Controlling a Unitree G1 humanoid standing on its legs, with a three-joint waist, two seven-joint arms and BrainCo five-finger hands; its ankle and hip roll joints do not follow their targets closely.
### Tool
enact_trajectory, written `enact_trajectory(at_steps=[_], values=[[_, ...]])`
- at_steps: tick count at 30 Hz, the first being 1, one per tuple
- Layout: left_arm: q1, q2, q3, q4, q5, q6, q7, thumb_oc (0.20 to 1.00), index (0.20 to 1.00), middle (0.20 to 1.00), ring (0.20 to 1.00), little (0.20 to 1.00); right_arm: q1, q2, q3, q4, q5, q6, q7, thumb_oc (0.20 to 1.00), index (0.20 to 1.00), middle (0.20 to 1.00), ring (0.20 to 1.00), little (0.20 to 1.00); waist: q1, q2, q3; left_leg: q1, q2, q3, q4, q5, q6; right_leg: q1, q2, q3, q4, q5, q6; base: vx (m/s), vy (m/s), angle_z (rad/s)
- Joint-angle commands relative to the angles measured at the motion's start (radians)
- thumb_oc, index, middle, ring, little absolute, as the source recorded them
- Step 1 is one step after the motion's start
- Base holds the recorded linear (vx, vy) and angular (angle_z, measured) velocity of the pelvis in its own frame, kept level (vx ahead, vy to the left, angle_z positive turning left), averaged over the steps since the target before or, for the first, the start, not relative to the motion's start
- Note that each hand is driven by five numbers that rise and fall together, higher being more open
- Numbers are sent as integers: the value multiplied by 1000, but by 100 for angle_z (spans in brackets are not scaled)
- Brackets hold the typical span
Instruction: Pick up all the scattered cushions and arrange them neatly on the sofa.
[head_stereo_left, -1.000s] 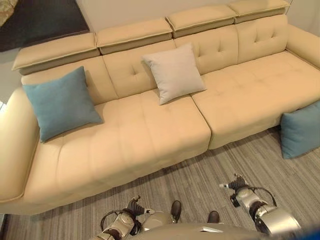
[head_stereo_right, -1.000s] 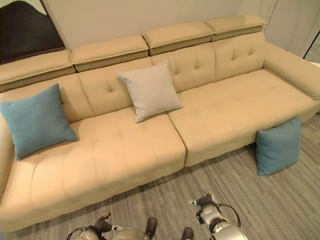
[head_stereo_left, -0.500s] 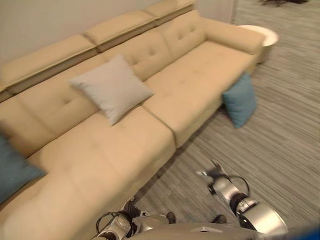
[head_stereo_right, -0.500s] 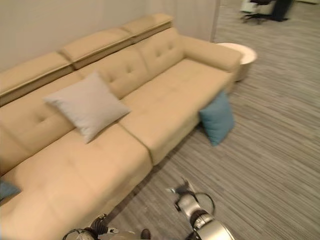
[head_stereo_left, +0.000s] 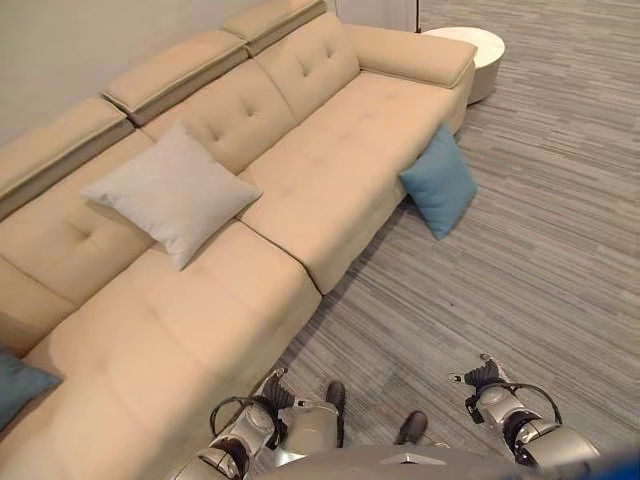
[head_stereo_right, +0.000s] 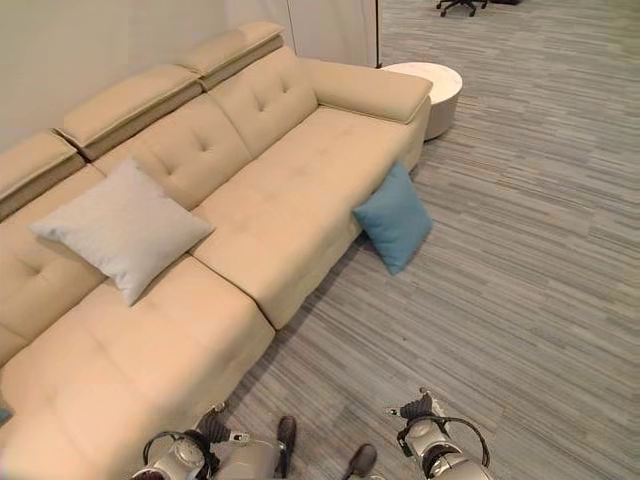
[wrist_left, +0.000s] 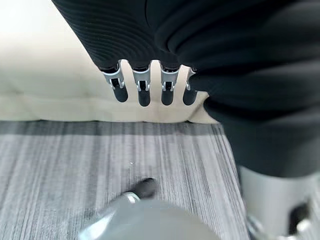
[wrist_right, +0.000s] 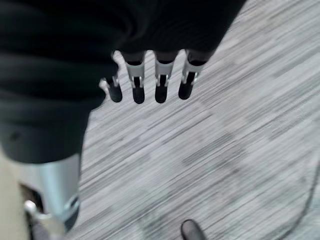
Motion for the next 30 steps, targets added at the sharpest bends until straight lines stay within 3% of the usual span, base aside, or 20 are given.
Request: enact_trajectory(at_steps=[1, 4, 6, 9, 11, 14, 18, 21, 23, 24, 25, 26, 28, 30], values=[[0, -64, -30, -26, -16, -12, -7, 1000, 1000, 1000, 1000, 1000, 6, -27, -8, 13, -21, -1, -17, 1000, 1000, 1000, 1000, 1000, 31, 29, 6, -45, -27, 26, 172, -55, 88, 107, -33, 46, 39, -55, 87, 330, 122, -134], [13, -55, -7, -26, -25, -11, 0, 1000, 1000, 1000, 1000, 1000, 55, -21, -33, 24, -40, 6, -17, 1000, 1000, 1000, 1000, 1000, 23, 9, -9, 0, -23, 59, 154, -76, 119, 119, -49, 83, 98, -80, 98, 292, 133, -102], [9, -43, 4, -33, -36, -11, 3, 1000, 1000, 1000, 1000, 1000, 62, -14, -47, 30, -41, 9, -10, 1000, 1000, 1000, 1000, 1000, 23, 2, -10, 29, -18, 83, 144, -96, 143, 75, -77, 89, 224, -87, 118, 184, 127, -80], [-9, -26, 18, -58, -67, -10, 13, 1000, 1000, 1000, 1000, 1000, 47, -7, -63, 15, -21, 12, 2, 1000, 1000, 1000, 1000, 1000, -17, 19, 23, 68, -1, 108, 145, -123, 179, -78, -127, 106, 483, -32, 186, 85, 127, -77], [-13, -28, 18, -61, -80, -12, 24, 1000, 1000, 1000, 1000, 1000, 41, 8, -61, 10, -17, 11, 5, 1000, 1000, 1000, 1000, 1000, -36, 37, 38, 99, 8, 128, 131, -136, 190, -149, -174, 82, 568, 21, 203, 78, 115, -20], [-20, -28, 19, -57, -86, -8, 23, 1000, 1000, 1000, 1000, 1000, 43, 20, -57, 8, -20, 14, 17, 1000, 1000, 1000, 1000, 1000, -52, 46, 43, 153, 12, 151, 92, -157, 191, -190, -229, 7, 490, 23, 172, 191, 30, -41], [-34, -20, 25, -38, -75, -9, 13, 1000, 1000, 1000, 1000, 1000, 59, 13, -73, -3, 15, 0, 27, 1000, 1000, 1000, 1000, 1000, -84, 28, 46, 213, -1, 149, 71, -187, 175, -228, -205, 9, 290, 76, 160, 227, -76, -29], [-32, -24, 29, -26, -72, -9, 11, 1000, 1000, 1000, 1000, 1000, 75, -3, -91, -2, 39, -9, 27, 1000, 1000, 1000, 1000, 1000, -108, 27, 33, 256, 3, 131, 76, -229, 160, -215, -183, 51, 237, 94, 159, 348, -168, 25], [-25, -35, 23, -24, -74, -11, 8, 1000, 1000, 1000, 1000, 1000, 91, -9, -94, -1, 44, -14, 21, 1000, 1000, 1000, 1000, 1000, -120, 26, 12, 262, 13, 127, 98, -241, 141, -180, -171, 38, 197, 92, 145, 264, -152, 50], [-21, -39, 19, -24, -73, -10, 5, 1000, 1000, 1000, 1000, 1000, 98, -12, -92, -1, 43, -18, 19, 1000, 1000, 1000, 1000, 1000, -122, 26, 5, 257, 26, 127, 136, -250, 122, -155, -161, 27, 179, 84, 134, 259, -301, 30], [-15, -44, 11, -31, -75, -10, -6, 1000, 1000, 1000, 1000, 1000, 104, -19, -85, -1, 40, -25, 17, 1000, 1000, 1000, 1000, 1000, -117, 16, 6, 194, 58, 131, 309, -249, 95, -101, -147, 10, 152, 65, 112, 221, -420, 30], [-17, -48, 4, -39, -84, -12, -18, 1000, 1000, 1000, 1000, 1000, 101, -34, -87, -6, 38, -28, 18, 1000, 1000, 1000, 1000, 1000, -104, 8, 22, 101, 92, 129, 494, -194, 80, -52, -130, -3, 127, 48, 82, 182, -399, 29], [-10, -48, 3, -40, -87, -10, -22, 1000, 1000, 1000, 1000, 1000, 98, -43, -82, -11, 36, -29, 22, 1000, 1000, 1000, 1000, 1000, -82, 8, 33, 57, 108, 116, 586, -161, 80, -14, -104, 1, 115, 19, 50, 134, -215, 14], [-12, -50, -3, -34, -84, -8, -23, 1000, 1000, 1000, 1000, 1000, 99, -47, -81, -17, 42, -33, 19, 1000, 1000, 1000, 1000, 1000, -71, 2, 40, 20, 108, 111, 578, -164, 88, 12, -91, 5, 105, 0, 43, 167, -119, -15]])
